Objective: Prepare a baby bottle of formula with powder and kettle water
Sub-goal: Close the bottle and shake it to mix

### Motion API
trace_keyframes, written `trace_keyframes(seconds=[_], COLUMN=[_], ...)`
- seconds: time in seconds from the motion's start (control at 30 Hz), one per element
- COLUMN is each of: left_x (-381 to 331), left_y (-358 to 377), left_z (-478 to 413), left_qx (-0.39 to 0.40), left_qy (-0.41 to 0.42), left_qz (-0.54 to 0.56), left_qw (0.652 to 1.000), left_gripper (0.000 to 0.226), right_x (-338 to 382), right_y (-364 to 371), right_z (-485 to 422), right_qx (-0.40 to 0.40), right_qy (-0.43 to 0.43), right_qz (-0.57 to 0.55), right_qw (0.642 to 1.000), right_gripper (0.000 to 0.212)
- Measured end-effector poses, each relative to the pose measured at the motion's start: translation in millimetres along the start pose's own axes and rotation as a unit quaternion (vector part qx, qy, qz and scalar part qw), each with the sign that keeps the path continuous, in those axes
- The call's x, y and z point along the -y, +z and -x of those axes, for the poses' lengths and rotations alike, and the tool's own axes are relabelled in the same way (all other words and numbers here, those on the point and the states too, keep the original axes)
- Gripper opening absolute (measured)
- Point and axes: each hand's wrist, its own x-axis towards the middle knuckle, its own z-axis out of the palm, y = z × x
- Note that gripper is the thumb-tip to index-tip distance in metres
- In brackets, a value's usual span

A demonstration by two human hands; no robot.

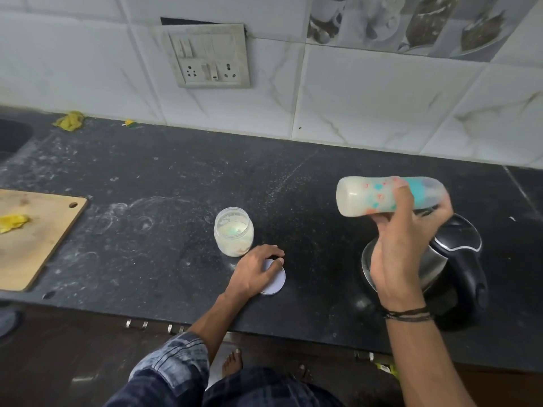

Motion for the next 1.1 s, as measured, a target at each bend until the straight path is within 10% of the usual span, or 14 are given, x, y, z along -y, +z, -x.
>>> trace_keyframes(seconds=[0.13,0.3,0.43,1.1], left_x=[1.3,-0.3,1.5,-1.9], left_y=[-0.4,-0.6,-0.7,-0.9], left_z=[1.4,0.4,0.4,0.5], left_qx=[-0.004,0.000,-0.001,0.001], left_qy=[0.003,0.000,0.006,0.006], left_qz=[-0.002,-0.005,-0.003,-0.004], left_qw=[1.000,1.000,1.000,1.000], left_gripper=[0.026,0.026,0.027,0.029], right_x=[-8.1,-3.8,-9.3,3.0], right_y=[-1.6,0.2,-5.7,-1.2], right_z=[5.0,-0.2,-0.3,-3.4], right_qx=[0.099,0.008,0.141,0.003], right_qy=[0.029,-0.008,0.040,-0.004], right_qz=[0.072,0.004,0.110,0.006], right_qw=[0.992,1.000,0.983,1.000], right_gripper=[0.059,0.062,0.062,0.060])
